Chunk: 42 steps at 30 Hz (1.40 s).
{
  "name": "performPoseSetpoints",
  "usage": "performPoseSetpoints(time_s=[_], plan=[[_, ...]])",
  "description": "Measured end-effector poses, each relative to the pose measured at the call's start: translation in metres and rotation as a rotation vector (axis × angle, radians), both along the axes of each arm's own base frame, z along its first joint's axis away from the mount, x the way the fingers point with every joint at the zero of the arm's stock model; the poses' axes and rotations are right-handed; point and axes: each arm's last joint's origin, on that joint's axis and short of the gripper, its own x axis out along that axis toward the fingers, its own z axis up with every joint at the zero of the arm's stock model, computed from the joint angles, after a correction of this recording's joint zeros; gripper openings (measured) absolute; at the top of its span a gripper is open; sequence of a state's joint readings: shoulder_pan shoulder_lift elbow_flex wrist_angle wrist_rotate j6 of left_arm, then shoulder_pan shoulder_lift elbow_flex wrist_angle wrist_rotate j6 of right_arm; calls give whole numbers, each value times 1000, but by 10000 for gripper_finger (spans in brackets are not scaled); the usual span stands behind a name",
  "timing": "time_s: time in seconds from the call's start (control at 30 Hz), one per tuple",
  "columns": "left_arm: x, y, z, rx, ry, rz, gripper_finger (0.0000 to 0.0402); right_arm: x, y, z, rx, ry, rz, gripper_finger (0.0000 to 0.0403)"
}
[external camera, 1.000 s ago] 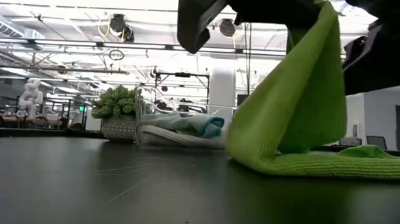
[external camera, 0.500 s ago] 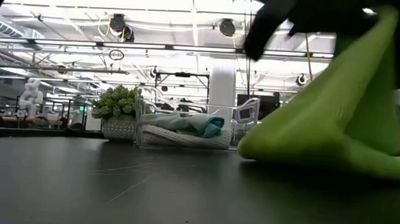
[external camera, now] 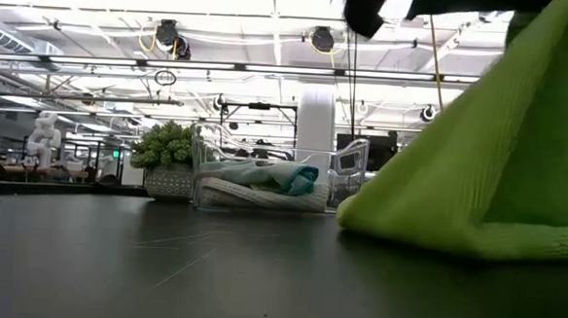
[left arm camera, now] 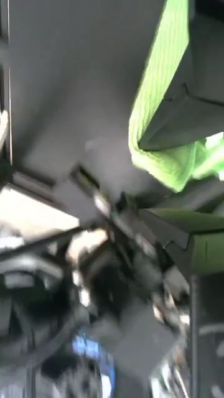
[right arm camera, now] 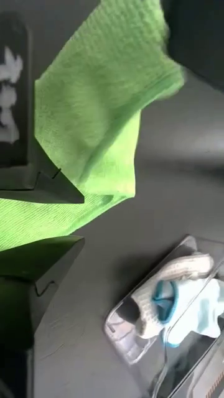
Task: Fold microfiber towels
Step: Fold the green towel
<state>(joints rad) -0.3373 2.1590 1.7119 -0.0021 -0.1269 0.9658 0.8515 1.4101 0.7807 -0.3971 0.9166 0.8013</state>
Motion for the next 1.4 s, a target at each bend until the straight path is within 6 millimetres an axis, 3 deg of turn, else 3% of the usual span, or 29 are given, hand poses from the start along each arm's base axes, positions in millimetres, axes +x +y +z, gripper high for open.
performPoseSetpoints(time_s=[0.37,0.53,0.67,0.9,1.03,1.17,1.4], plan=[[-2,-1,-1,45,-6,140,175,-9,5,7,20,-17,42,84],[-14,-10,-8,91,59,336,175,-10,6,7,21,-16,51,84],[-35,-13,-9,111,153,552,175,-12,8,7,32,-18,55,84],[-72,-9,-1,-150,346,703,175,-13,9,1,89,-3,78,84],[-97,-10,-11,-156,322,753,175,-14,10,-14,141,75,178,84],[-124,4,-16,-223,250,826,175,-16,7,-29,171,139,245,84],[-167,29,-11,-421,116,835,175,-13,8,-27,290,103,215,84]])
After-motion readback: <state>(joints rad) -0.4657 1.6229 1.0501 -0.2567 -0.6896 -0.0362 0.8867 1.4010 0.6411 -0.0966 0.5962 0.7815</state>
